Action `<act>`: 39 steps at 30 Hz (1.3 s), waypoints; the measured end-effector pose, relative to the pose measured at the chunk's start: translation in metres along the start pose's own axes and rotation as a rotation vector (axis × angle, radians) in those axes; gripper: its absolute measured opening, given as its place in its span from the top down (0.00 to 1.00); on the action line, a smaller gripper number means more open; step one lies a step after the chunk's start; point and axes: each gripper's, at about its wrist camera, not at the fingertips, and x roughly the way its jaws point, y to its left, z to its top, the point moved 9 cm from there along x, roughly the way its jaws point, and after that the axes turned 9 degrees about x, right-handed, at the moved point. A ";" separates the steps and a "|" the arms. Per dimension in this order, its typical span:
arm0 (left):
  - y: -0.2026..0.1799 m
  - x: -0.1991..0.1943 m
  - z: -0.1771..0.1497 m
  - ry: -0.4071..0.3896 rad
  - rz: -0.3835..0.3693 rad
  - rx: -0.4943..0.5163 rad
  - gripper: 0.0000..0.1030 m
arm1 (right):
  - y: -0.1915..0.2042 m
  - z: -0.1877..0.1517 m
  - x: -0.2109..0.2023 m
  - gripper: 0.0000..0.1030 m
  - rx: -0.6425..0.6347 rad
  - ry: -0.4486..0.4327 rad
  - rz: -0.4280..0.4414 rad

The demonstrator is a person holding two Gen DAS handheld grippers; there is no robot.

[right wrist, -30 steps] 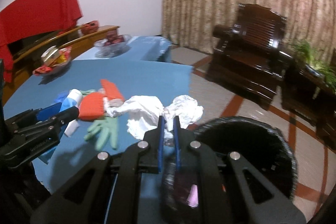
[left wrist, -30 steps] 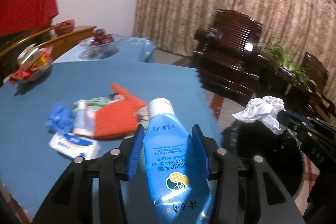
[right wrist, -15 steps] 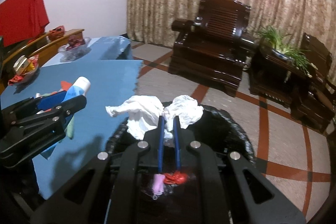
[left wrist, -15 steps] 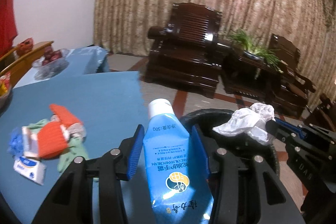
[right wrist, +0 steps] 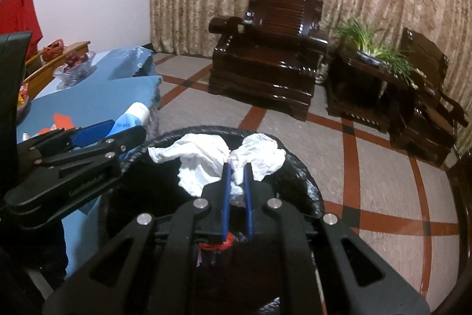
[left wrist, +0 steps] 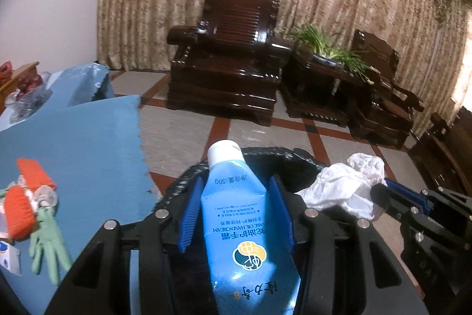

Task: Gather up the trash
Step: 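Carry tube and tissue over the bin and open both tools, then move both tools back over the remaining trash on the table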

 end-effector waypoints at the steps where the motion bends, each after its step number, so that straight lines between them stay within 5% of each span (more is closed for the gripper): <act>1: -0.003 0.005 -0.001 0.003 -0.005 0.005 0.55 | -0.003 -0.002 0.004 0.92 0.004 0.007 -0.007; 12: -0.013 0.038 -0.025 0.062 -0.083 0.005 0.54 | -0.029 -0.041 0.043 0.86 0.042 0.091 -0.043; 15: -0.007 0.035 -0.028 0.066 -0.093 -0.013 0.37 | -0.031 -0.051 0.047 0.62 0.049 0.109 -0.045; 20: 0.009 0.018 -0.027 0.038 -0.057 -0.023 0.26 | -0.028 -0.055 0.041 0.24 0.050 0.084 -0.053; 23: 0.028 0.001 -0.028 0.016 -0.001 -0.020 0.16 | -0.022 -0.051 0.036 0.11 0.047 0.058 -0.042; 28: 0.075 -0.034 -0.040 -0.007 0.116 -0.051 0.07 | 0.001 -0.040 0.029 0.08 0.051 0.032 0.023; 39: 0.216 -0.133 -0.106 -0.026 0.452 -0.147 0.06 | 0.124 -0.012 0.031 0.07 -0.005 -0.013 0.231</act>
